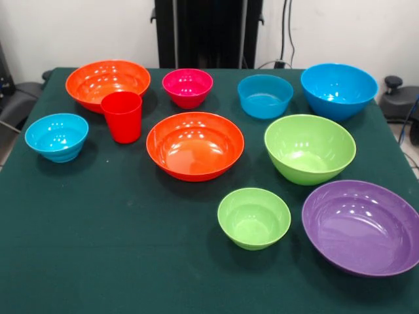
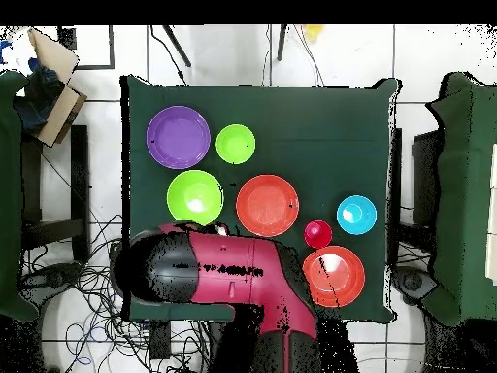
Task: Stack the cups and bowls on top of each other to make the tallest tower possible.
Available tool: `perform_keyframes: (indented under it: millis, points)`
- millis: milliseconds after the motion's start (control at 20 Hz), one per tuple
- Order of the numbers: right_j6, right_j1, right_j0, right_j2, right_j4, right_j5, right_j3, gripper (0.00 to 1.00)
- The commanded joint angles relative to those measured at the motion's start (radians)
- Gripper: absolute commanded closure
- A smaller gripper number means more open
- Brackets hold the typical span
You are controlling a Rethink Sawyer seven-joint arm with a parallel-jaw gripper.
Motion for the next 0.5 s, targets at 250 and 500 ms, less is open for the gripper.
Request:
perform_keyframes:
  millis: [250,500]
  points:
    - [0.073,-0.040,-0.012,0.047,0.014,0.059,0.003,0.00]
    - [0.072,0.002,-0.018,0.066,0.012,0.017,0.001,0.00]
